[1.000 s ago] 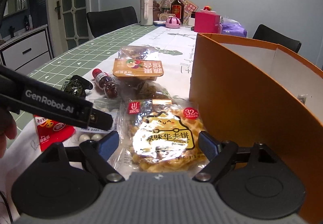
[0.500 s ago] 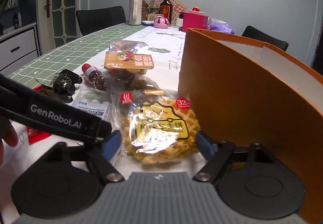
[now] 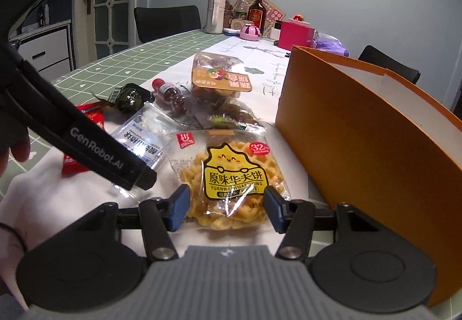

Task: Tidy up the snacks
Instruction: 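Move both tools back to the table over the milk balls and waffle pack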

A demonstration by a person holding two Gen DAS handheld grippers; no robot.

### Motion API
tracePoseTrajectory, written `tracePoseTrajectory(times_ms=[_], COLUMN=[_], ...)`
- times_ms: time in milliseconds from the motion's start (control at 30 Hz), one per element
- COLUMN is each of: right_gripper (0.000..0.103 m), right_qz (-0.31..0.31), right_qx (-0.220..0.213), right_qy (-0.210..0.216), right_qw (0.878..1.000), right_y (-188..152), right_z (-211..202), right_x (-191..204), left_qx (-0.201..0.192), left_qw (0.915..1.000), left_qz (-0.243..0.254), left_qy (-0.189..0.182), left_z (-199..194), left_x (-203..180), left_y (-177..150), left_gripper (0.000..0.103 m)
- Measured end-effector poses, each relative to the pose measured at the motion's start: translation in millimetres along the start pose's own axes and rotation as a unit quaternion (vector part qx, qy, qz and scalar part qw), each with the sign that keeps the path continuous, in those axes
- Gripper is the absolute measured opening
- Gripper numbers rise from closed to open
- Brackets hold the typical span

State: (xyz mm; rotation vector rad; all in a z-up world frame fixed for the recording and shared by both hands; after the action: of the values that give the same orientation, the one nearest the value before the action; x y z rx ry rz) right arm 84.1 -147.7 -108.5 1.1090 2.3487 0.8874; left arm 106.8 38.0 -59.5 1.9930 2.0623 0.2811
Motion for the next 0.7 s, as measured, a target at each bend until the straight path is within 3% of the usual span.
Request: tracePoseTrajectory(times_ms=[167,267,400,567,700], right_gripper=[0.058,0.069,0.082,0.096,0.098], right_qz=[0.004,0.015,0.005,0.003,0.015], right_qx=[-0.002,-0.021,-0.032,-0.010,0.006], right_qy=[-0.019,-0.010,-0.023,0.015,0.027], right_qw=[1.000,1.000,0.999,1.000,1.000], right_y=[-6,-2,4,9,14], right_z=[-7,-13,-15,0,13], right_x=[-4,-10,-14,-22,-27], left_qx=[-0.004,-0.027,-0.053,-0.051,-0.053], left_qw=[1.0000,0.9996,0.9977,0.9974,0.9973], left_qz=[0.005,0.005,-0.031,-0.051,-0.027], left_qy=[0.005,-0.007,-0.028,-0.002,0.042], left_z=[2,-2,-9,1,7], left_x=[2,1,7,8,-1], left_y=[-3,-3,1,10,13], left_gripper=[0.079,0.085,0.089,0.089,0.089])
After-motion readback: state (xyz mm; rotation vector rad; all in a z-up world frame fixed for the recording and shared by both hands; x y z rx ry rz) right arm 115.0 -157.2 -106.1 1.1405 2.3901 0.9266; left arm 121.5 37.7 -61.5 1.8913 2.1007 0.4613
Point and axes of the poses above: each gripper's, at about its wrist camera, not at the fingertips, and z roughly the way its jaws point, x to its left, y to its top, the point moved 1 cm from there along z, roughly the way its jaws point, and after that the axes turned 11 degrees about x, right-handed, at the moved point
